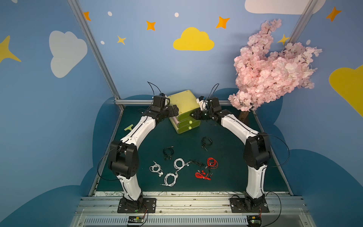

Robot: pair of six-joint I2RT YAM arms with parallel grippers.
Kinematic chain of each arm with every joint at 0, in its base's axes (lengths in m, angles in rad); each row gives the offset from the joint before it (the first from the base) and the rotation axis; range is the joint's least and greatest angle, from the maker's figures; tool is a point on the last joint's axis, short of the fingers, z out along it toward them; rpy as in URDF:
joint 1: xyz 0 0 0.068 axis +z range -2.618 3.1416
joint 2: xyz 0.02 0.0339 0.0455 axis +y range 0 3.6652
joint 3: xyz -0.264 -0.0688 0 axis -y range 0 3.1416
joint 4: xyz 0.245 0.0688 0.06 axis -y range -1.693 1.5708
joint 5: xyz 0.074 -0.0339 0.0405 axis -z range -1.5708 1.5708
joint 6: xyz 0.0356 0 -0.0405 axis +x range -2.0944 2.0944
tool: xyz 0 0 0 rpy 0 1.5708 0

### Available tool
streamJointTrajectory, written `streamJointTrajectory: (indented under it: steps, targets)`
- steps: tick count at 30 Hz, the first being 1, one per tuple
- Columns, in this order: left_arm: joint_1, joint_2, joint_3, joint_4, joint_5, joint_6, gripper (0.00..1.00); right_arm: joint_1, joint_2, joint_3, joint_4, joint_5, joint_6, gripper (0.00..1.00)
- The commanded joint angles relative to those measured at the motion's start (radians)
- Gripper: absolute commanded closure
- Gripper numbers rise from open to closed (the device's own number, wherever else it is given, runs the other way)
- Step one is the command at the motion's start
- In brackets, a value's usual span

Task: Place the wired earphones into the drawer by color
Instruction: Open the drawer in the storage box.

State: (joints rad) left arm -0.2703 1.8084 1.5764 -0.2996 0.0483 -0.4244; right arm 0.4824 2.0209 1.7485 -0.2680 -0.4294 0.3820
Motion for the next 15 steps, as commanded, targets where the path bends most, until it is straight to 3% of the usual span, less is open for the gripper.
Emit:
streamJointTrajectory:
  steps: [1, 15]
  targets:
    - [0.003, 0.014, 0.017, -0.026, 0.000, 0.002, 0.00, -0.007, -0.035, -0.017, -0.030, 0.004, 0.000, 0.78]
    - [0.003, 0.000, 0.010, -0.021, 0.004, -0.011, 0.00, -0.011, -0.204, -0.233, -0.031, 0.054, -0.051, 0.79]
